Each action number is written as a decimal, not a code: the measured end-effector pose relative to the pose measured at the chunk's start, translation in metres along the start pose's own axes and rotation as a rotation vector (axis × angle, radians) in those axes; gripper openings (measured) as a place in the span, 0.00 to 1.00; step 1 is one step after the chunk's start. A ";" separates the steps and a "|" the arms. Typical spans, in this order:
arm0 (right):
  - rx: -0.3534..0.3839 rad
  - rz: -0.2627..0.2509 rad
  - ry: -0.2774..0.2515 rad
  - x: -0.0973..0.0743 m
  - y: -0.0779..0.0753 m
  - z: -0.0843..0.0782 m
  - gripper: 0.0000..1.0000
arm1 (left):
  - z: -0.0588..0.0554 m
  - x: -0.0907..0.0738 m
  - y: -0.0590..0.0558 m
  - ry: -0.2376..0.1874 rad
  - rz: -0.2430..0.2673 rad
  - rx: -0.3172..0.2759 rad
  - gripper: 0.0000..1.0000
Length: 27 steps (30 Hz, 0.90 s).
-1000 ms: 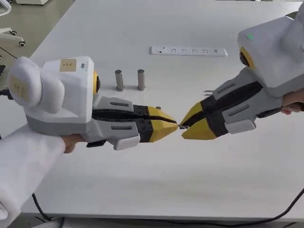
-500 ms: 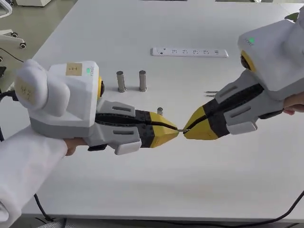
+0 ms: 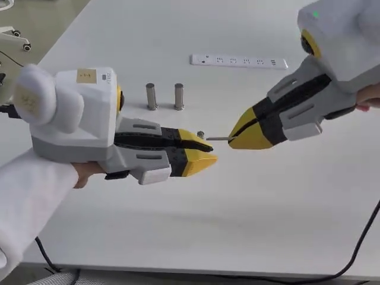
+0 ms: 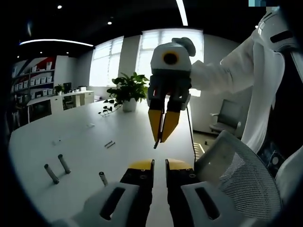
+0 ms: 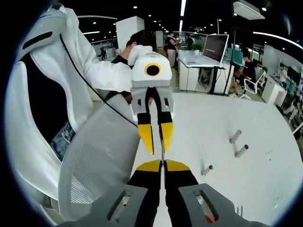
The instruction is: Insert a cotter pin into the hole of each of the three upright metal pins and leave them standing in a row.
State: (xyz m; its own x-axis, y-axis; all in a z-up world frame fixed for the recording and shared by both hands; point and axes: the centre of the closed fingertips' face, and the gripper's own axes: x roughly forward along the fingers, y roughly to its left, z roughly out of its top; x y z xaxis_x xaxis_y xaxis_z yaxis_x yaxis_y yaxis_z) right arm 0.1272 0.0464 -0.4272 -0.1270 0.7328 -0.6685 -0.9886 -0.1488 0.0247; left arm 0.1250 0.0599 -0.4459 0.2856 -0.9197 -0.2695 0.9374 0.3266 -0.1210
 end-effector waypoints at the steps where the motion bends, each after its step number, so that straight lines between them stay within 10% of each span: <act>1: -0.011 -0.005 0.006 -0.002 -0.003 0.001 0.00 | 0.000 -0.001 0.002 -0.002 0.009 -0.005 0.09; 11: -0.059 -0.050 0.112 -0.010 -0.055 -0.012 0.00 | -0.001 -0.014 0.017 -0.020 0.072 -0.029 0.15; 27: 0.021 -0.039 0.165 0.026 -0.080 -0.058 0.00 | -0.005 -0.044 0.032 -0.045 0.169 -0.079 0.26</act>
State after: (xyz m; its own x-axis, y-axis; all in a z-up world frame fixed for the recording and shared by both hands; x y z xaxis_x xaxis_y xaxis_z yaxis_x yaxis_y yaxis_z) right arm 0.2073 0.0390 -0.4901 -0.0752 0.6187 -0.7820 -0.9942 -0.1071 0.0109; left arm 0.1412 0.1114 -0.4428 0.4475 -0.8587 -0.2496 0.8574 0.4914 -0.1533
